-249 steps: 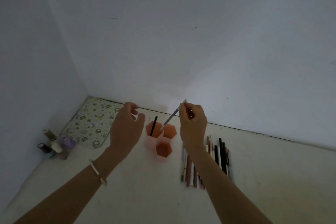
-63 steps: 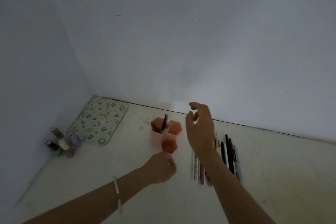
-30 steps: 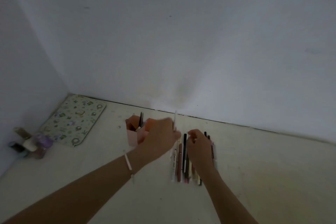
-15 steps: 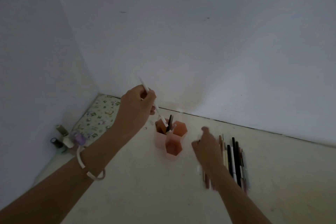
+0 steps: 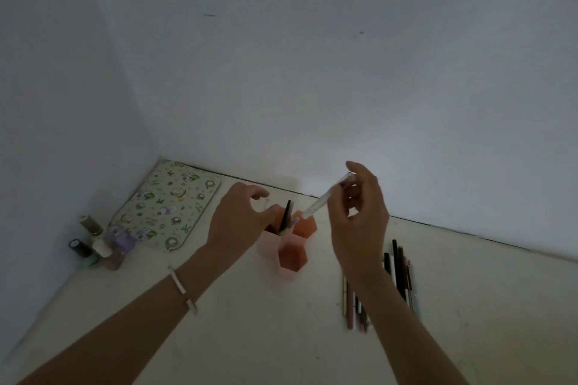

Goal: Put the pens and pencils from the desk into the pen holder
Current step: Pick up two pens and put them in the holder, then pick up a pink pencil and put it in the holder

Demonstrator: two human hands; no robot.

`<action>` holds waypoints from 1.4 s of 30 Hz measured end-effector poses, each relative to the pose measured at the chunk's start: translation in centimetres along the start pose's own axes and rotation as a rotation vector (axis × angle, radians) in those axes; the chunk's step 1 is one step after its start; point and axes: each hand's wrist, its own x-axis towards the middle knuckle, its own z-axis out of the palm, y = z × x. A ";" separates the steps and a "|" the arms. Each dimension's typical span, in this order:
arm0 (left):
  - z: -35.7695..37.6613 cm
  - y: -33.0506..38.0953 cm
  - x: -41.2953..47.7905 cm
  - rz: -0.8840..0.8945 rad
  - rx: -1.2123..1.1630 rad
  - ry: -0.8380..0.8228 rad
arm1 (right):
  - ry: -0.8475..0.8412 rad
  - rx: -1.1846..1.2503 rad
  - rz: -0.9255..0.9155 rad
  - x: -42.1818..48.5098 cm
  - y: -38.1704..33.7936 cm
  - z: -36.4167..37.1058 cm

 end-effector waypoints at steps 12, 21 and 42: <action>-2.8 2.8 -3.3 0.024 -0.218 0.087 | -0.345 -0.326 -0.028 -3.3 3.2 3.5; 6.2 7.5 -8.5 0.158 -0.065 -0.452 | -0.066 -0.300 0.179 0.3 4.3 -4.4; 20.5 6.6 -2.7 -0.175 0.391 -0.477 | -0.231 -0.327 0.322 -2.6 11.5 -11.4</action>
